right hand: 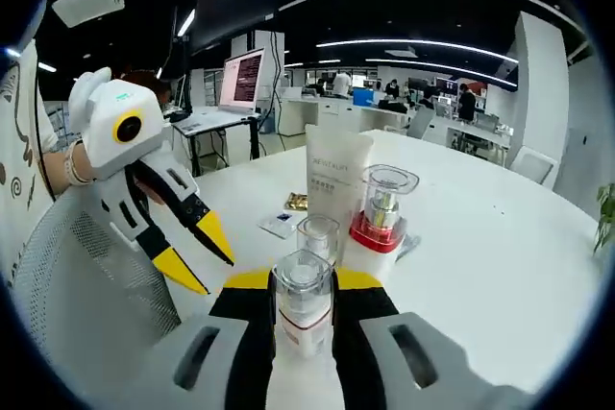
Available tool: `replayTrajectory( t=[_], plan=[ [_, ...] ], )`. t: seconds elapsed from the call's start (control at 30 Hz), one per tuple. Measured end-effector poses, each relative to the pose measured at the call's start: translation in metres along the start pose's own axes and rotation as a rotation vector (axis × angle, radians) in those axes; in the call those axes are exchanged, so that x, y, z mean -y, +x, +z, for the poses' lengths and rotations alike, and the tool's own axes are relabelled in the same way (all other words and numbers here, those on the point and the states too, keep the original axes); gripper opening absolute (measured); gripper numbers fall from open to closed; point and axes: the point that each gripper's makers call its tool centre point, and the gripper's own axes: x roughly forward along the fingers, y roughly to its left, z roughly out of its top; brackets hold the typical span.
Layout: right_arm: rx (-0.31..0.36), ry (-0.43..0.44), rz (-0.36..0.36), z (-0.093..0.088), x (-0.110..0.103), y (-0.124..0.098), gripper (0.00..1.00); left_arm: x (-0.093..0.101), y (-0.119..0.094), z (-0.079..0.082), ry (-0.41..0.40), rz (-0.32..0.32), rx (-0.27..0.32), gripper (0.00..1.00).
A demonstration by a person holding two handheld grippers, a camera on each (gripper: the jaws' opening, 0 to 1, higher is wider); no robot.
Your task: Arrange the skincare products in the storage area until every visible bottle or jar stands upright without overlapping.
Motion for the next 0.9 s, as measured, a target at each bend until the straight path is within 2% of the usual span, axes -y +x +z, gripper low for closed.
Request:
replayTrajectory(
  t=[0.07,0.27,0.4,0.47,0.9],
  plan=[
    [0.010,-0.008,0.003,0.002,0.000,0.002,0.21,0.000,0.000,-0.001,0.011,0.007,-0.004,0.16],
    [-0.012,-0.015,0.003,-0.007,-0.001,0.007,0.21,-0.002,-0.001,0.000,0.009,0.013,-0.003,0.16],
    [-0.001,-0.022,-0.017,-0.007,0.008,0.008,0.21,-0.003,-0.001,-0.001,0.023,0.022,-0.008,0.16],
    [0.020,0.031,-0.019,-0.006,0.010,0.009,0.21,-0.003,-0.001,-0.001,0.023,0.021,-0.007,0.16],
    [0.032,0.048,-0.007,-0.007,0.007,0.009,0.22,-0.003,-0.001,-0.002,0.026,0.022,-0.008,0.16]
  ],
)
